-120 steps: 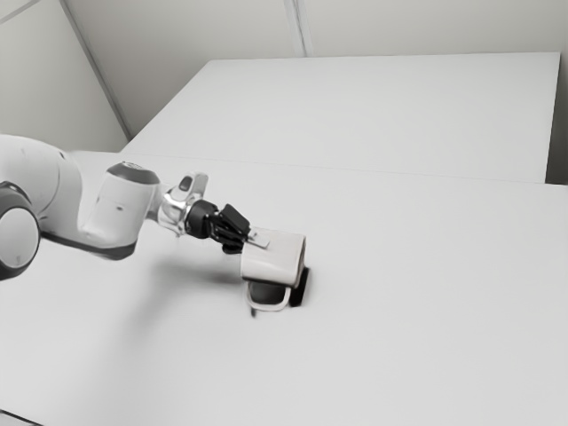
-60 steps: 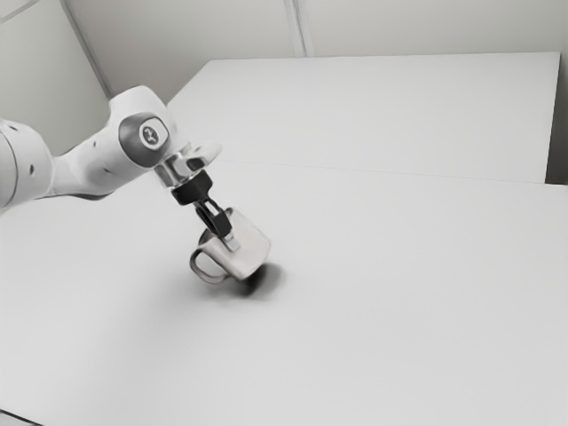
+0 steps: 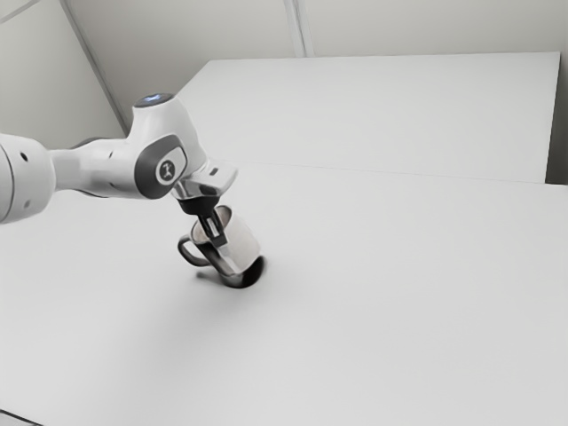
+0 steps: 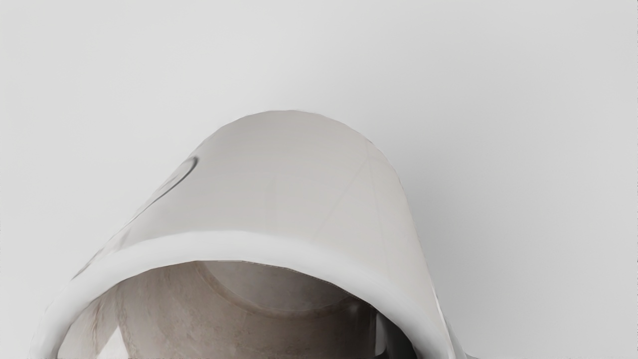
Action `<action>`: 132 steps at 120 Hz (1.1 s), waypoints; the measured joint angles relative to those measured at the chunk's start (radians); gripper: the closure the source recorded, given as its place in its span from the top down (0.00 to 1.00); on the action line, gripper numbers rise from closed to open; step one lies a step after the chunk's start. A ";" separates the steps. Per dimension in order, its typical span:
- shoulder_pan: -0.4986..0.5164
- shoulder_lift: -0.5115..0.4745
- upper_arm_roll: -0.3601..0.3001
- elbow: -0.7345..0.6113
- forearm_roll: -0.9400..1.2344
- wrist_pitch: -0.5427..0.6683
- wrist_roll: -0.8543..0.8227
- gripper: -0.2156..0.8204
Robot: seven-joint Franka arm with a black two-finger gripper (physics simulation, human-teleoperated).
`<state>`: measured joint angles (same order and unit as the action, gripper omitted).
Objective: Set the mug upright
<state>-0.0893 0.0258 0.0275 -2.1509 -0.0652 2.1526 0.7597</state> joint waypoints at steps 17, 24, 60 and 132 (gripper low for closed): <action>0.000 0.001 -0.002 -0.012 0.012 -0.018 -0.011 0.04; 0.002 0.010 -0.003 -0.014 0.014 -0.022 -0.015 0.04; 0.001 0.028 -0.020 -0.012 0.008 -0.012 -0.024 0.36; 0.003 -0.082 -0.021 0.383 0.003 -0.227 -0.294 0.77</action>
<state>-0.0861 -0.0566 0.0065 -1.7683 -0.0617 1.9253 0.4653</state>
